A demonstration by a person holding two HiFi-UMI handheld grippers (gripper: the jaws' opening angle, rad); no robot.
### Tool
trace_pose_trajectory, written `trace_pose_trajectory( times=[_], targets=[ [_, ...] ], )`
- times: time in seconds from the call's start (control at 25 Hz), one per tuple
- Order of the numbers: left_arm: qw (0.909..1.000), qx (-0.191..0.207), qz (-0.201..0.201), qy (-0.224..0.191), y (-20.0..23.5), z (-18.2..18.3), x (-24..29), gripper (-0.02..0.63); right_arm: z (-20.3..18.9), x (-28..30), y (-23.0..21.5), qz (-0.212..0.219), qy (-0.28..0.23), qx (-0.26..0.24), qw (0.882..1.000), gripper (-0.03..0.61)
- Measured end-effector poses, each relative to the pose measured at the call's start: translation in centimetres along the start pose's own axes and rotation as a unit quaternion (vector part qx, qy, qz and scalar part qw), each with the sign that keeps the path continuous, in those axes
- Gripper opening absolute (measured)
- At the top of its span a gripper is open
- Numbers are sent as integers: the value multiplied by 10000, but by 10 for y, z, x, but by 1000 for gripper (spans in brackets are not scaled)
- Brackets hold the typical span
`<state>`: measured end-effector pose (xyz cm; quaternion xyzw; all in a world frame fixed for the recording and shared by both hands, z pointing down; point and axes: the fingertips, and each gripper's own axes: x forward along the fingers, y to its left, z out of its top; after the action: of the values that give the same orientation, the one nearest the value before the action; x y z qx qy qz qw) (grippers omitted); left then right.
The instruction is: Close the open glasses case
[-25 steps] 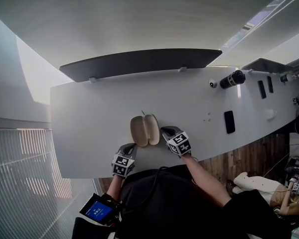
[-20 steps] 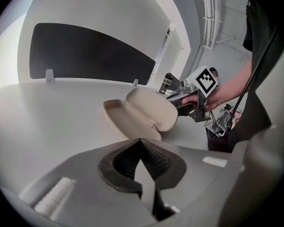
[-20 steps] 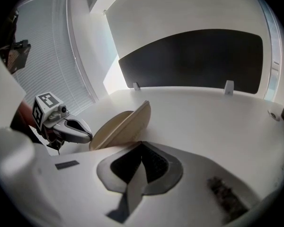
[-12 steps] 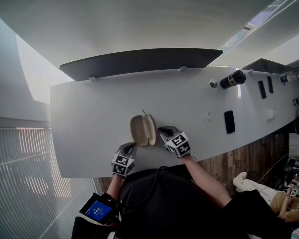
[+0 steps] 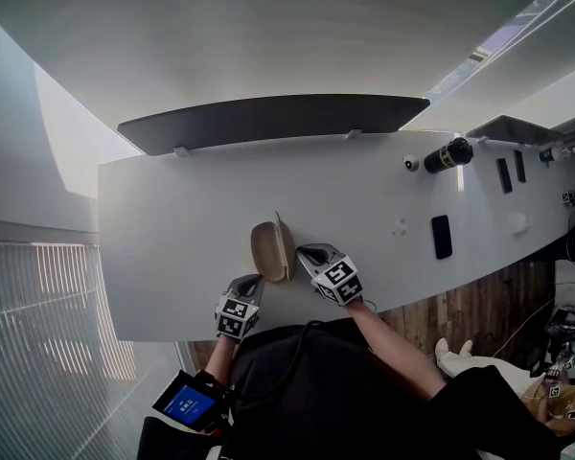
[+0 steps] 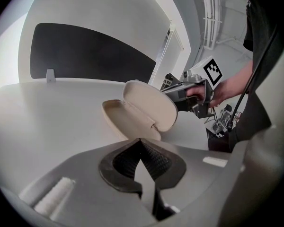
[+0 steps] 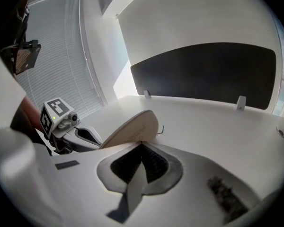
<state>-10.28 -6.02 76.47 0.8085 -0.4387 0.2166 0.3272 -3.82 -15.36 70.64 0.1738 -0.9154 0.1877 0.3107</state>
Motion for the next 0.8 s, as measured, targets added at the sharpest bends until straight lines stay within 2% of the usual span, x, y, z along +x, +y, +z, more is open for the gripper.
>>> trace_pose_trajectory(
  times=[0.68, 0.8],
  targets=[
    [10000, -50, -46, -46, -2, 1, 0, 8, 20, 23, 40, 508, 34, -392, 9979, 5],
    [10000, 97, 2, 5, -2, 2, 0, 8, 22, 30, 46, 585, 75, -469, 9972, 5]
  ],
)
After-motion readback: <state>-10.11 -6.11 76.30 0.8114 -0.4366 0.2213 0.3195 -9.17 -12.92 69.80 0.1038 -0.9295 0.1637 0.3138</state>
